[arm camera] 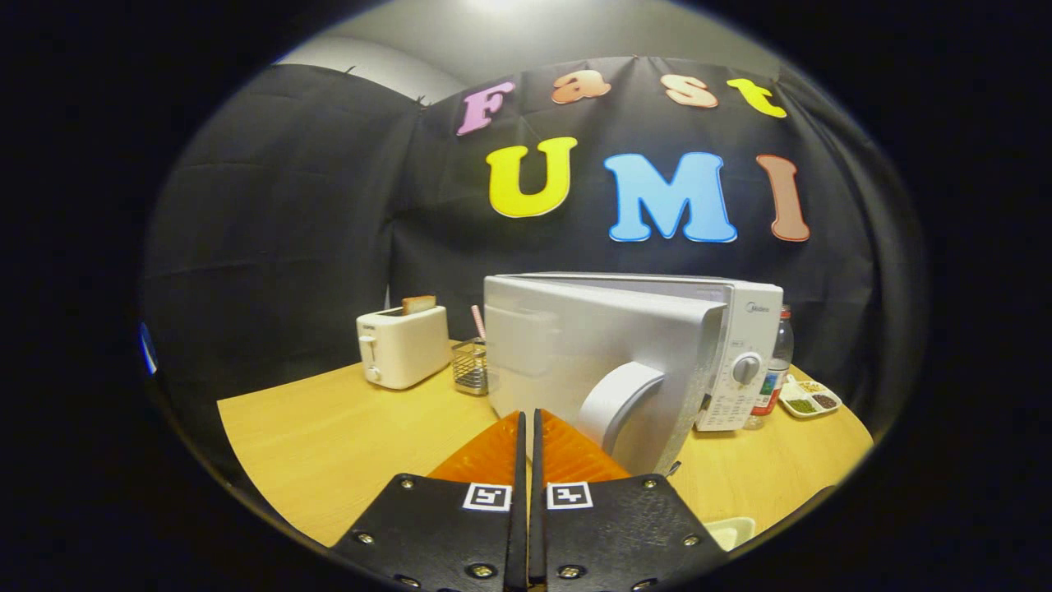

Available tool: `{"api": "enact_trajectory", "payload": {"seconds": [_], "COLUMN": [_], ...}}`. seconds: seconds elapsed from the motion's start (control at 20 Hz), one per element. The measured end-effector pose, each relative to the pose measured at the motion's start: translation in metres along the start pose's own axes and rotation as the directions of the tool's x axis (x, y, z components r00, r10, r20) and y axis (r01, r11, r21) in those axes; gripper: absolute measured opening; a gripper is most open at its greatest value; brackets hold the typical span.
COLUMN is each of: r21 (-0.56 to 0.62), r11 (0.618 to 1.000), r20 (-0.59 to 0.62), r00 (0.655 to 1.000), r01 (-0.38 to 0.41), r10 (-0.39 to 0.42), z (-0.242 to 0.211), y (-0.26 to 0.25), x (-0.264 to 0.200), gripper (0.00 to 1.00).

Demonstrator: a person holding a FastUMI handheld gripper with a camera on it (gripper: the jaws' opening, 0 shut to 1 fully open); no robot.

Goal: Open the microwave, put the food inside, and close the microwave door.

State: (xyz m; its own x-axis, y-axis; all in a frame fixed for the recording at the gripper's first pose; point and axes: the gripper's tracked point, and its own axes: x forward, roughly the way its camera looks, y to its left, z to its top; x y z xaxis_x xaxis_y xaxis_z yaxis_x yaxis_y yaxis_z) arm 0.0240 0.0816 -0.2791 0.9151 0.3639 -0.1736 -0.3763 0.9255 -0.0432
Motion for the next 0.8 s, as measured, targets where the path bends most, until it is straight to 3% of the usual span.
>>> {"api": "enact_trajectory", "payload": {"seconds": [0.45,0.8], "r21": [0.036,0.029], "r11": [0.961,0.928], "r20": [0.002,0.011], "r00": [0.962,0.928], "r01": [0.273,0.372], "r10": [-0.274,-0.373], "z": [0.012,0.026], "y": [-0.112,-0.153], "x": [0.068,0.119], "gripper": [0.02,0.02]}}
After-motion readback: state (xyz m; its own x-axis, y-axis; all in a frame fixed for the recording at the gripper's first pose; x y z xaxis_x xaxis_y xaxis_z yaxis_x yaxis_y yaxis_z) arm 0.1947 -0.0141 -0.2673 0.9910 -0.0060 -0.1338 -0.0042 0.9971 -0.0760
